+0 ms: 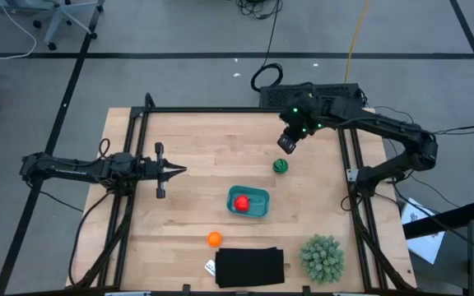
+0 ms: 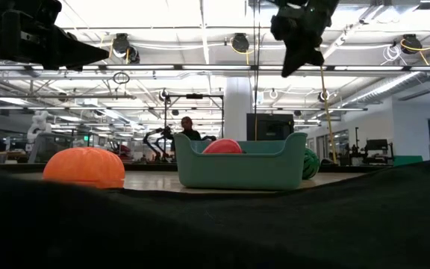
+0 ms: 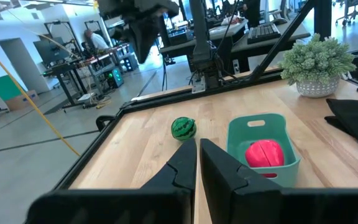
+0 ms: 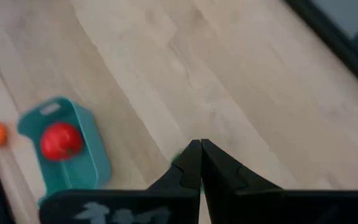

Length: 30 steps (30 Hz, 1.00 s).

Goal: Pick and placing Produce into tupperware
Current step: Put the green watermelon into the blue container

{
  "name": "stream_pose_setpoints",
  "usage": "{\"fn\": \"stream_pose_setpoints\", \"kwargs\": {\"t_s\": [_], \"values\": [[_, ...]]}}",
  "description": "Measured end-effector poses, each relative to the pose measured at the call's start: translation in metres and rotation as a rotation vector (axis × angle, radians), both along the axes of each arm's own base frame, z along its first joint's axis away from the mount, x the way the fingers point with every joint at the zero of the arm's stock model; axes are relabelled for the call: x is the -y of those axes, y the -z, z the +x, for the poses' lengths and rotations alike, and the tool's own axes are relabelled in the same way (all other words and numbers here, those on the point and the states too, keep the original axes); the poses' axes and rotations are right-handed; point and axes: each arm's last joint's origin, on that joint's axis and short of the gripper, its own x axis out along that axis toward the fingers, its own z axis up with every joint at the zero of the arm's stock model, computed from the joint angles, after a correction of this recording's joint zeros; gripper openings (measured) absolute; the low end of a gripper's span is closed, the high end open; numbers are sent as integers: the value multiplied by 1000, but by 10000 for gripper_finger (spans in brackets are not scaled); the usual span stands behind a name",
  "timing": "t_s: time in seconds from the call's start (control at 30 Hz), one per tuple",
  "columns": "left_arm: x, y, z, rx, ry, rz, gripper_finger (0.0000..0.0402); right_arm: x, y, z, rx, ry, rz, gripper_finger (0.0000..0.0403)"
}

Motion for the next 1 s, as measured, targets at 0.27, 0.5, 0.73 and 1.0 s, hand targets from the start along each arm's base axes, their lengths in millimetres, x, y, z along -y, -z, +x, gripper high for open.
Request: {"fn": "stream_pose_setpoints", "kwargs": {"t_s": [0.27,0.5,0.73,1.0], "values": [[0,0,0,0,0,3,26,3,15,10,-174,-3,75,0],[0,0,0,-1,0,3,26,6,19,19,-210,45,81,0],[0,1,0,-7,0,11,26,6,8,13,-231,82,109,0],[0,1,0,-8,1,25,26,-1,8,19,-245,40,109,0]]}}
